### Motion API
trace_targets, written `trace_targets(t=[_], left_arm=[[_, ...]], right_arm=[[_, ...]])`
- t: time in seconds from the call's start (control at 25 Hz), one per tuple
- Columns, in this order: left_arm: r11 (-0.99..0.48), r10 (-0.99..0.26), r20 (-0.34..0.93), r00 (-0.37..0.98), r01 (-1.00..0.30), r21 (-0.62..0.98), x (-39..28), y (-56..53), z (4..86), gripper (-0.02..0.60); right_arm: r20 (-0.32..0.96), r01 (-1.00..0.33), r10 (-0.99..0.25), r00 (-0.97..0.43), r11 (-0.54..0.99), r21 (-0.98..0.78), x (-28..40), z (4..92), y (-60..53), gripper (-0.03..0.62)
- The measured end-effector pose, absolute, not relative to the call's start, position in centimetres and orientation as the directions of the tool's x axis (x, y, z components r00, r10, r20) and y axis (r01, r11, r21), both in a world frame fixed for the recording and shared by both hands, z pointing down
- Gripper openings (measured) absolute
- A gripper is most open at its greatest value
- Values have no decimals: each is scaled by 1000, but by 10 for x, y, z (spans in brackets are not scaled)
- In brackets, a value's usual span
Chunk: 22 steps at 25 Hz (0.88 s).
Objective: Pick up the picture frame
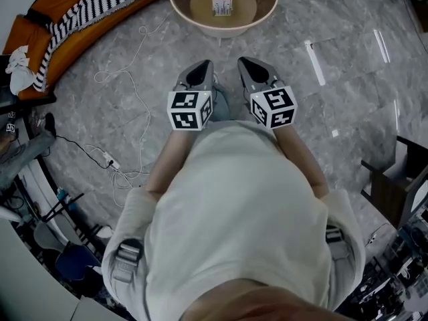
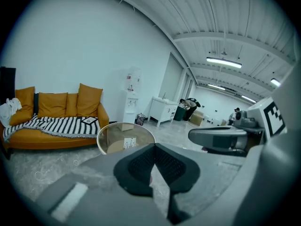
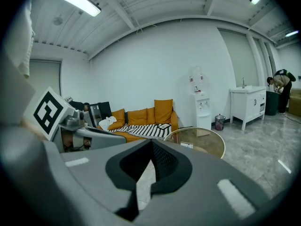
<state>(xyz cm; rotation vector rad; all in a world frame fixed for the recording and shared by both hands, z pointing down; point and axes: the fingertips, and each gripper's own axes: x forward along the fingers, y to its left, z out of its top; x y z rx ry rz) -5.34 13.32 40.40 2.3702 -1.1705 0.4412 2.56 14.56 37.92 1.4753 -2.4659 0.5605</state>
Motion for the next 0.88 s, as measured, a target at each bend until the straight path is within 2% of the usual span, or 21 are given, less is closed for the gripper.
trace_targets(t=[0.88], left_arm=[[-637, -549, 505, 666, -725, 263, -54, -54, 409, 0]], right_arm=[[410, -923, -828, -381, 319, -215, 21, 378, -40, 0]])
